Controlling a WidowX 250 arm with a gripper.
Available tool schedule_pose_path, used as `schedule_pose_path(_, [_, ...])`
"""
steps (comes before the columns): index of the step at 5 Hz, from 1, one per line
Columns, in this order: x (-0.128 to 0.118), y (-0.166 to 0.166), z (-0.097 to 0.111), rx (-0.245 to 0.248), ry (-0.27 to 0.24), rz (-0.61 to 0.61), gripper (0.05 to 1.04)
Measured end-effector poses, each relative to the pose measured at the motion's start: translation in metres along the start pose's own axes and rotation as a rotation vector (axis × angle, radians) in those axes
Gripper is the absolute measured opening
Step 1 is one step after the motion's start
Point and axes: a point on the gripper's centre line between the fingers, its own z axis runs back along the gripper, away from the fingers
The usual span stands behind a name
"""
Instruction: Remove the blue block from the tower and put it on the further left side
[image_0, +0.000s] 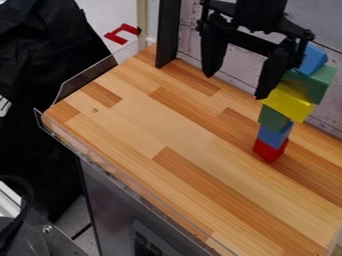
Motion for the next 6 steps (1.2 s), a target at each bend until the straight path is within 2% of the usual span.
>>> schedule_pose_path(1, [-0.001, 0.001, -0.009, 0.008, 0.033, 0.000, 0.999])
schedule_pose_path(4, [0.014, -0.032, 0.014, -0.014, -0.039, -0.141, 0.999])
schedule_pose_path(6, [0.031, -0.037, 0.022, 0.026, -0.048, -0.171, 0.999])
